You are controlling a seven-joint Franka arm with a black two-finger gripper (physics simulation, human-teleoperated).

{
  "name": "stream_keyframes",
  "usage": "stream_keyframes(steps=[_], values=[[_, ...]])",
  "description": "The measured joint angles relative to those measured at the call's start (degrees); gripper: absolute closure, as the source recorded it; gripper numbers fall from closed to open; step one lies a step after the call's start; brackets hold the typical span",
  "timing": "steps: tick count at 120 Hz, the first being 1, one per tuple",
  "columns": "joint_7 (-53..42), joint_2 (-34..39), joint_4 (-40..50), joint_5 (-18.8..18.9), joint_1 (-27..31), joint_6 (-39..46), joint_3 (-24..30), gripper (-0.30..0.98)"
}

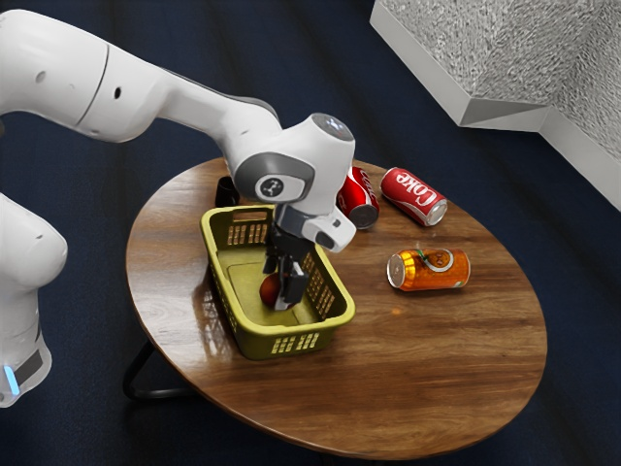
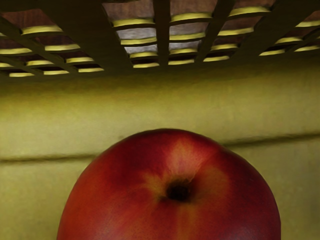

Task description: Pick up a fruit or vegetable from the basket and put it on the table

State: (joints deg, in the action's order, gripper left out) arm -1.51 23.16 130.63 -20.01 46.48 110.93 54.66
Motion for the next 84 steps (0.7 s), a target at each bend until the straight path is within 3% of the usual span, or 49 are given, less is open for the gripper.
stream_keyframes(steps=[30, 84], values=[[0.0, -0.4, 0.2, 0.0, 0.3, 0.6, 0.4, 0.03], [0.2, -0.4, 0.3, 0.1, 0.4, 1.2, 1.4, 0.21]])
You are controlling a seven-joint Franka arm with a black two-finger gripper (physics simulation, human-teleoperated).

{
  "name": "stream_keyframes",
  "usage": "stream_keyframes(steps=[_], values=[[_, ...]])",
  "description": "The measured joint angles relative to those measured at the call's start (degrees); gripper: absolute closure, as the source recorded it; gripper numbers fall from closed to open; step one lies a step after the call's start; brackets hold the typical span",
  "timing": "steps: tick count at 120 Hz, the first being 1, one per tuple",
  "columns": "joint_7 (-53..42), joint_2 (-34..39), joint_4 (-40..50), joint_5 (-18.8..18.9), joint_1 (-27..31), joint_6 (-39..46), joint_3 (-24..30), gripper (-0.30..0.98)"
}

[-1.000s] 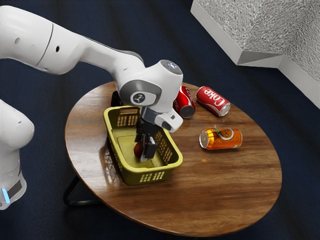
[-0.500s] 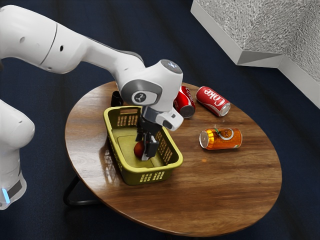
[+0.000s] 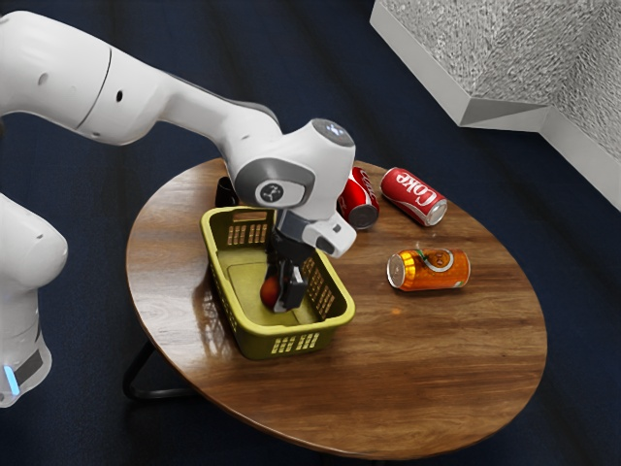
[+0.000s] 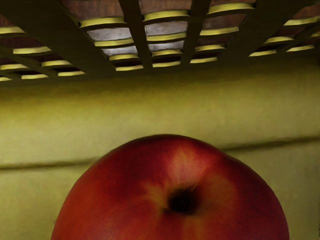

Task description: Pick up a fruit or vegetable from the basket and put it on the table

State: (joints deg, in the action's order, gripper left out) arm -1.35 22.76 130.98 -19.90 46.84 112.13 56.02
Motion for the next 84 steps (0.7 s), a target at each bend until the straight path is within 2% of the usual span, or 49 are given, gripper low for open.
stream_keyframes(steps=[27, 62, 84], values=[[0.4, 0.0, -0.1, 0.8, 0.0, 0.3, 0.2, 0.28], [1.2, 0.2, -1.3, 2.0, -0.1, 0.0, 0.2, 0.29], [1.6, 0.4, -5.9, 3.8, 0.0, -2.1, -0.3, 0.29]])
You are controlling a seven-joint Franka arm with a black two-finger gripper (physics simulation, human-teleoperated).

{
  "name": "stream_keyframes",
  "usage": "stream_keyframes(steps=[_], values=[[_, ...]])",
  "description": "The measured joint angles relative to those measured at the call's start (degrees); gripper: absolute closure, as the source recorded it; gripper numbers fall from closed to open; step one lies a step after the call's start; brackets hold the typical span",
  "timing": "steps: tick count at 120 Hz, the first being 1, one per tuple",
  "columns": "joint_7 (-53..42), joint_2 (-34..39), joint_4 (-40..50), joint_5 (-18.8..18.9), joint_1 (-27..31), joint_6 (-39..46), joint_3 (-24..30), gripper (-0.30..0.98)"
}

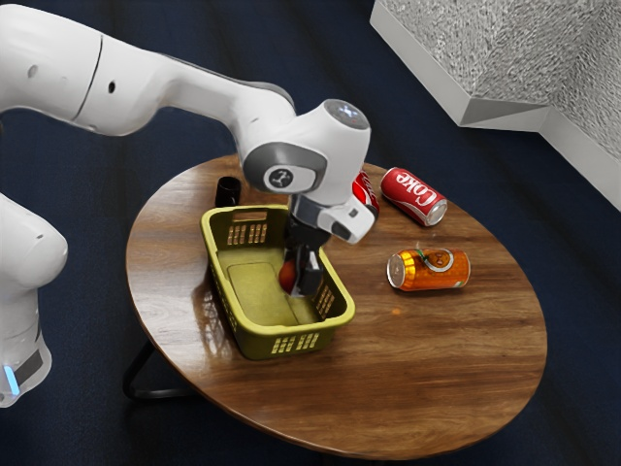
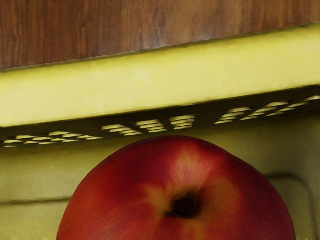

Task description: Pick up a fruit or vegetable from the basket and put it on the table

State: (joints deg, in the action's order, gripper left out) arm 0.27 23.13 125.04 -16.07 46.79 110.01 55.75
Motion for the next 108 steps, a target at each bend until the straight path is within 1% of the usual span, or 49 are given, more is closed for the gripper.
stream_keyframes(steps=[10, 24, 41, 52, 67, 82, 96, 108], values=[[0.3, 0.0, -3.5, 1.5, 0.0, -2.6, -0.1, 0.29], [0.7, -0.3, -9.5, 4.6, 0.0, -5.7, -0.1, 0.28], [1.1, -1.0, -12.9, 6.0, 0.1, -6.6, 0.1, 0.28], [1.3, -2.3, -13.3, 6.3, 0.0, -4.3, 1.7, 0.29], [1.5, -3.7, -14.0, 6.5, 0.1, 0.3, 4.9, 0.29], [1.8, -5.6, -15.3, 6.7, 0.3, 5.6, 6.7, 0.28], [2.1, -11.7, -18.1, 9.5, 1.0, 9.7, 7.8, 0.29], [2.4, -15.8, -19.7, 12.3, -0.2, 12.2, 8.1, 0.28]])
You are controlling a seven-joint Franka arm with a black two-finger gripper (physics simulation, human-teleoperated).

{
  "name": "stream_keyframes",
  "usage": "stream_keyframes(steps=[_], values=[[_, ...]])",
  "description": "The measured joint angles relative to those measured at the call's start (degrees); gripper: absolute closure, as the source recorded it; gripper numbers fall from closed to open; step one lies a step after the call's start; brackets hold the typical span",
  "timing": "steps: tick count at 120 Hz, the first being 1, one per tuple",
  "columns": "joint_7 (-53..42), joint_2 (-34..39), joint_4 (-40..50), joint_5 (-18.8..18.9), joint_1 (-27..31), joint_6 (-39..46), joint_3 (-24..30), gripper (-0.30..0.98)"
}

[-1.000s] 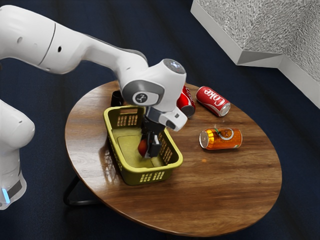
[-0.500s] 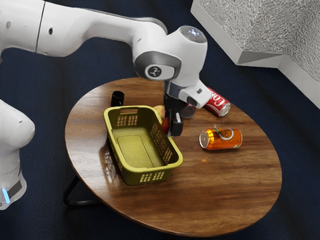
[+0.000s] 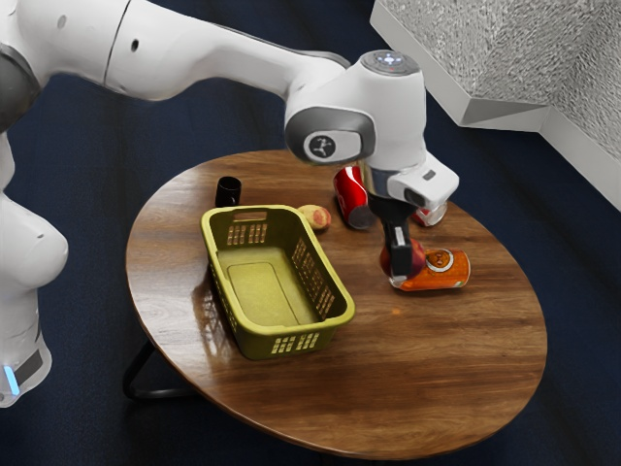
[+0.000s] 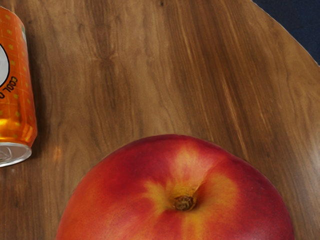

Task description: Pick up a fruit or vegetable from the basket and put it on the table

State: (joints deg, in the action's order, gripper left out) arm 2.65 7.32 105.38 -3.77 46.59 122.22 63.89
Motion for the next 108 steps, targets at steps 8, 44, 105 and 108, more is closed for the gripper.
stream_keyframes(steps=[8, 44, 105, 108], values=[[0.2, -2.6, -0.2, 1.3, -1.8, 1.1, 0.0, 0.29], [2.3, -15.6, -1.3, 11.4, -10.1, 3.9, -6.1, 0.28], [7.2, 5.8, -7.6, 8.6, -27.7, -19.0, -30.7, 0.04], [7.6, 6.8, -8.7, 8.0, -28.2, -21.7, -31.0, 0.04]])
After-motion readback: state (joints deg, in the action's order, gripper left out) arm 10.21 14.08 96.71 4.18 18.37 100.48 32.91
